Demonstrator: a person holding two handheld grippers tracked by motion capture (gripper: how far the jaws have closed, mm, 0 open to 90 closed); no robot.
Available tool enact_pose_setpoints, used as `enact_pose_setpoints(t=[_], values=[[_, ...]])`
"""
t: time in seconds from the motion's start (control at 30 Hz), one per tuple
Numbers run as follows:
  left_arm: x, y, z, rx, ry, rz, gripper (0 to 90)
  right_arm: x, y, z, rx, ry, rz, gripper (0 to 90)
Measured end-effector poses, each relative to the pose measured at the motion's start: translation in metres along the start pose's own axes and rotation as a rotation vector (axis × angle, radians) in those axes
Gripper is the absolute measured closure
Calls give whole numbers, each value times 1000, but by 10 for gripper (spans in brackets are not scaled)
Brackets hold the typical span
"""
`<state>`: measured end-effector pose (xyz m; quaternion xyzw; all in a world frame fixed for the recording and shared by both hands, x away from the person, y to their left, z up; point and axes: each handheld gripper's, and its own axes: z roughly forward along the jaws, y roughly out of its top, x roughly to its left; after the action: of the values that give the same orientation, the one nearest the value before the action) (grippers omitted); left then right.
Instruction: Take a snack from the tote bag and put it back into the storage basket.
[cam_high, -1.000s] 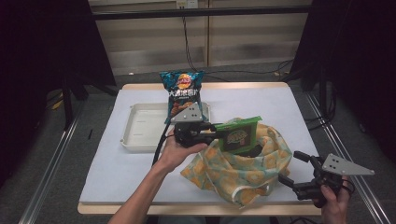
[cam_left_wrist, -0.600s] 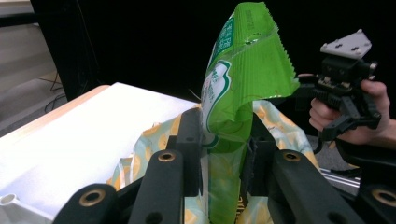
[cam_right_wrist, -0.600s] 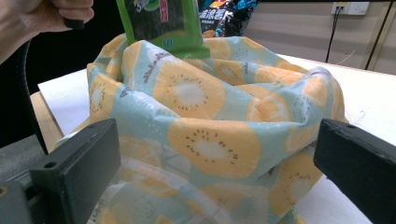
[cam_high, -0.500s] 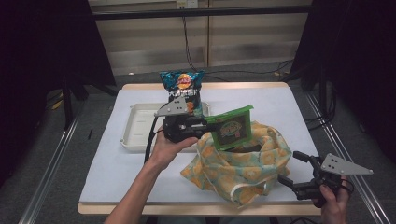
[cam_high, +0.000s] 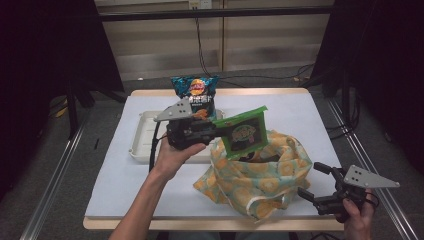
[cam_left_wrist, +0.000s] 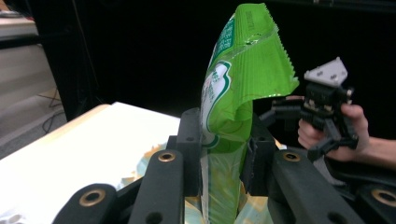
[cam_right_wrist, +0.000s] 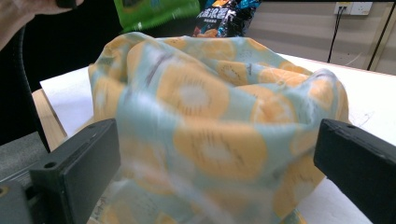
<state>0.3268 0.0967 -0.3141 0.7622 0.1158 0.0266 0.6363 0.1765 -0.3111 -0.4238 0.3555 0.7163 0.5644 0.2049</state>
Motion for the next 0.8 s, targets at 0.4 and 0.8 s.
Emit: enact_pose_setpoints(t=[0.4,0.8], values=[[16,10,-44,-7,49,2,732,0,0,0,1,-1,1,1],[38,-6,-59,62,95,-35,732,0,0,1,3,-9,7,1]])
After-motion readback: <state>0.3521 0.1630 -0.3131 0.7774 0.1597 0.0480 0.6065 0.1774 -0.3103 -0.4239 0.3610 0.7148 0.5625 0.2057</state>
